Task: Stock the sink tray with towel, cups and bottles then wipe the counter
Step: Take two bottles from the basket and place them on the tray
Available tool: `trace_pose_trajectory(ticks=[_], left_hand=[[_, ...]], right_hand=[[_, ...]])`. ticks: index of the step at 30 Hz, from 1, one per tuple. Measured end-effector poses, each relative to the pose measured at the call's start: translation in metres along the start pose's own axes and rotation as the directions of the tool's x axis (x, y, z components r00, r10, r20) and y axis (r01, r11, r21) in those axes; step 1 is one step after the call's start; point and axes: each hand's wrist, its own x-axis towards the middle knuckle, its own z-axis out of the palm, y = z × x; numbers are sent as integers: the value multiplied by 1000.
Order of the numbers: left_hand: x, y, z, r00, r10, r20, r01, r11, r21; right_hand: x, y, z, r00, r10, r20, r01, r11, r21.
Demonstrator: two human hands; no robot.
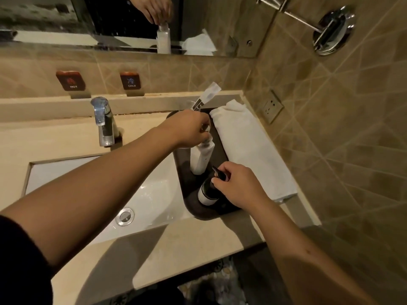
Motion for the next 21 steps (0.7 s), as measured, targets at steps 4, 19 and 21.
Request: trace_pose_trajectory(ticks=[4, 19, 21], left_hand=[[4, 2, 3, 1000, -15, -22, 14, 1000, -16], [-16, 19, 12, 980, -179, -81, 170, 979, -114], [-28, 17, 10, 975, -209, -77, 200, 974, -107]], right_hand=[[4, 4, 4, 999, -14, 29, 13, 1000, 15], [6, 16, -5, 985, -115, 126, 104, 990, 90], [3, 16, -10, 985, -130, 115, 120, 989, 87]])
